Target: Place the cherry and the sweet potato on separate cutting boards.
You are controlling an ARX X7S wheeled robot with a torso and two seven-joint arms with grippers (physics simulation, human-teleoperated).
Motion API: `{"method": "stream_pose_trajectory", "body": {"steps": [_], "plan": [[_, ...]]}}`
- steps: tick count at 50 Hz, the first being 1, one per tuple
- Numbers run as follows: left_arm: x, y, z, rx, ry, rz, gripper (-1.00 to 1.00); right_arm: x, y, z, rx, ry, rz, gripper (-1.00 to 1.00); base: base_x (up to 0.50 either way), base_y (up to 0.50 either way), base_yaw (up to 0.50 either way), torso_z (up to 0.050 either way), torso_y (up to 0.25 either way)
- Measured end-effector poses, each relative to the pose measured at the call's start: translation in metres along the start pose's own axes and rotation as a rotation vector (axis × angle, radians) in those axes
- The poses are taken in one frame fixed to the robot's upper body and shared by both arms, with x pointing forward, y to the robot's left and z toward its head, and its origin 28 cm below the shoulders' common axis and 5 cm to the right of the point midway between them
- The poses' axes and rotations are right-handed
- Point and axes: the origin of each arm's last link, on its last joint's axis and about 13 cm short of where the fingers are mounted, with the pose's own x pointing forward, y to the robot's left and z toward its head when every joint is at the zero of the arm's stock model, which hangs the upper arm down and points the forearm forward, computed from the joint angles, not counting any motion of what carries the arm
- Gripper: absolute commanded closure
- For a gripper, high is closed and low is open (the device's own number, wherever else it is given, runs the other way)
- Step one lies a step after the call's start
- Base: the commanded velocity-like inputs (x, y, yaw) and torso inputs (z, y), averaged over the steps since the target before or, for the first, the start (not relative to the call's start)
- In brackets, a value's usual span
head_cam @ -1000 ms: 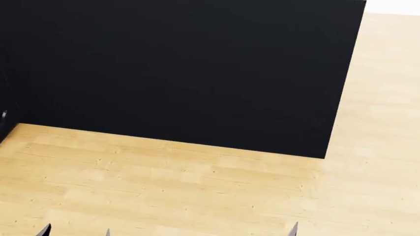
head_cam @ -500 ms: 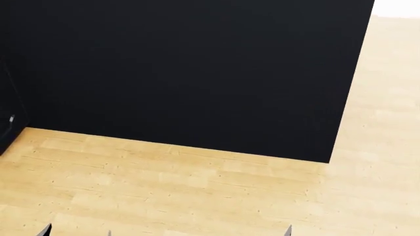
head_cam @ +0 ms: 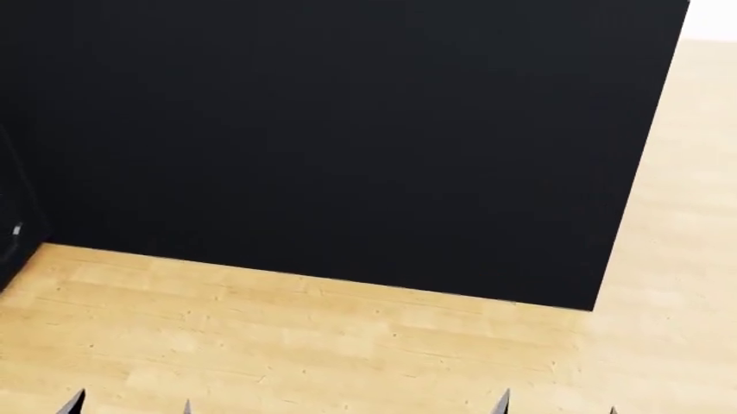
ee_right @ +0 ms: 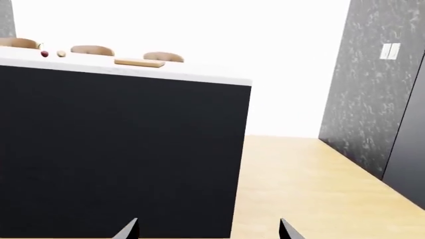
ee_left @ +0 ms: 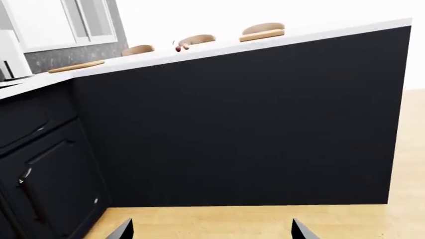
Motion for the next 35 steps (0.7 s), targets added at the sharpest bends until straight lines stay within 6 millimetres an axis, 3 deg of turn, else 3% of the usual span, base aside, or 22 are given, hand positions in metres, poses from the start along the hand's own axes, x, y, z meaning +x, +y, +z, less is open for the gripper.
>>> {"method": "stream_pose_trajectory", "body": {"steps": [25, 35], "plan": [[-0.0008, 0.0012, -0.0002, 0.001, -0.001, -0.001, -1.00, -0.0001, -0.0004, 0.0002, -0.003, 0.006, -0.009, -1.00, 0.35, -0.30, 0.00, 0.050, 0.000], [-0.0005, 0.0017, -0.0001, 0.001, -0.003, -0.001, -1.00, -0.0004, -0.0007, 0.0004, 0.008, 0.003, -0.019, -1.00, 0.03, -0.18, 0.13, 0.050, 0.000]]}}
